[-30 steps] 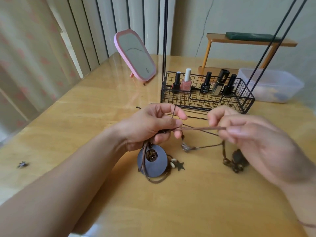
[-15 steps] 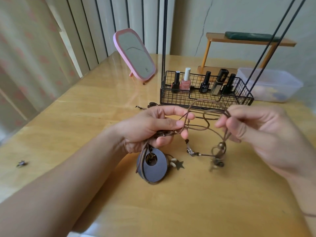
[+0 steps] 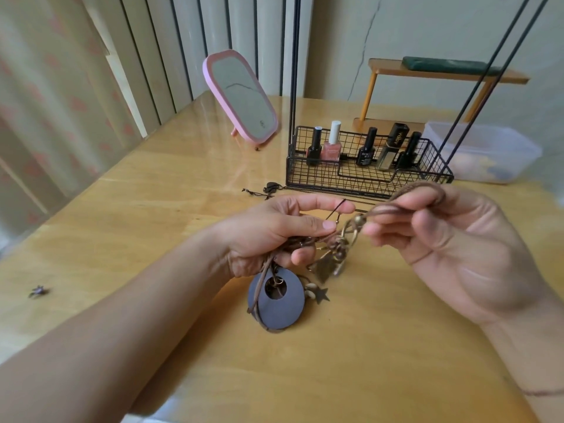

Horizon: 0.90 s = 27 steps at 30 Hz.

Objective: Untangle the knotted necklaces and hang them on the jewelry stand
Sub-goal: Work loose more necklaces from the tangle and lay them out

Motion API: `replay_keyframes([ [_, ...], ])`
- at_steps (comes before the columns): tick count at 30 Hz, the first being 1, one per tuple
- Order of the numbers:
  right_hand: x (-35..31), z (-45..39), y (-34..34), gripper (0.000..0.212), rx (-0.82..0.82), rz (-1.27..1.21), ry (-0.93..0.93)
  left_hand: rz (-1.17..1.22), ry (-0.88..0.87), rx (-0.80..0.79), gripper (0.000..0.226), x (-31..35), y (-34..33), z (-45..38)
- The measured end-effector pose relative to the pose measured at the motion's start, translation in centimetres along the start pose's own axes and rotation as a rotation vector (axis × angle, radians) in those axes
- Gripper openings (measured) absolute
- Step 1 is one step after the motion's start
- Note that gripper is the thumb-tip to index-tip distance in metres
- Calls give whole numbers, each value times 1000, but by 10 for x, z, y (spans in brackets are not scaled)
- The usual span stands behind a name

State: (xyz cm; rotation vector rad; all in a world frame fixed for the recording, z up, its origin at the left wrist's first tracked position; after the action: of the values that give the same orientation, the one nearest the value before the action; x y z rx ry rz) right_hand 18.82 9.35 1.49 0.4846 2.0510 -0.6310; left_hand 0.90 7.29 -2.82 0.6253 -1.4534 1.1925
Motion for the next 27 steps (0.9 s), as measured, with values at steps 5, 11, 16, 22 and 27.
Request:
replay_keyframes([
  [5,-6,-7,7,19,-33,-462,-154,-15,17,0,38,1,0,2],
  [11,-20,-7,35,33,135,-577,-255,21,-25,16,40,4,5,1],
  [16,-15,-6,16,23,176,-578,-206,-5,-50,-69,51,6,-1,4],
  [22,-6,-5,3,21,231,-613,-117,-97,-68,-119,64,1,-10,3],
  [27,-16,-3,10,22,276,-659,-43,-161,-74,-185,79,2,-17,4],
])
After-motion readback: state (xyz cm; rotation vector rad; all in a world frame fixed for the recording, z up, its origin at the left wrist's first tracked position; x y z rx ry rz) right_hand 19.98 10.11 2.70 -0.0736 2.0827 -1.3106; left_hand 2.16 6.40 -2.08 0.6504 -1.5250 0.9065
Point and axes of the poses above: each hand's wrist, its own z-axis away from the middle knuckle, its own y-axis out of the back of the hand, x = y × z, the point moved 4 cm from there along -z, towards the middle knuckle, and after that the axes turned 3 degrees about x, right-handed, at the moved point
